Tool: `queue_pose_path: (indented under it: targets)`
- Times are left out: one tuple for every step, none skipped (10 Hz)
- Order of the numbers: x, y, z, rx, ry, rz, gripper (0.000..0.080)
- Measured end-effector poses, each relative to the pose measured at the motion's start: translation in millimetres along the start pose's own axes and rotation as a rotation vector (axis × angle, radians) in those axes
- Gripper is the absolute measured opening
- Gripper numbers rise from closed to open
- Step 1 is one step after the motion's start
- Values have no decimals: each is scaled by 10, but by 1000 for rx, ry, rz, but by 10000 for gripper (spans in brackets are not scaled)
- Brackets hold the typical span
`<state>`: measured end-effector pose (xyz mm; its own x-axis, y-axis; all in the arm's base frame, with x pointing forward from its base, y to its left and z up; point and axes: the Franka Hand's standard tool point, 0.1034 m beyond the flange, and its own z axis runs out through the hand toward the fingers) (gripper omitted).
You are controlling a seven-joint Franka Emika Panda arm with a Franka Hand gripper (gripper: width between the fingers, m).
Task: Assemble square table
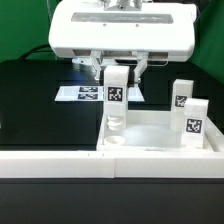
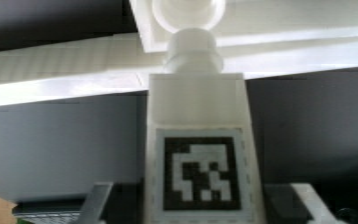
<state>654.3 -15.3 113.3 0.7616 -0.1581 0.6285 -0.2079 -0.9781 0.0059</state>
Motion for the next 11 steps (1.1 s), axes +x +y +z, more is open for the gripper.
queue_pose_path:
  targets:
    - [0,5,1,-1,0,0,288]
    - [-21,19,15,-3,-2,0,288]
    - [-49,34,40,-6,-7,-1,288]
    - [-89,51,71,-10,-14,-2,288]
    - [-136,56,101,-12,-21,-4,288]
    - [-164,59,125,-15,-21,-7,288]
    - [-164,54,130,-17,-12,-10,288]
    - [-162,49,132,-17,-10,-10,288]
    - [-167,31,131,-15,-12,-12,288]
    - [-170,6,139,-12,-12,-15,288]
    - [-187,-21,164,-11,-16,-19,288]
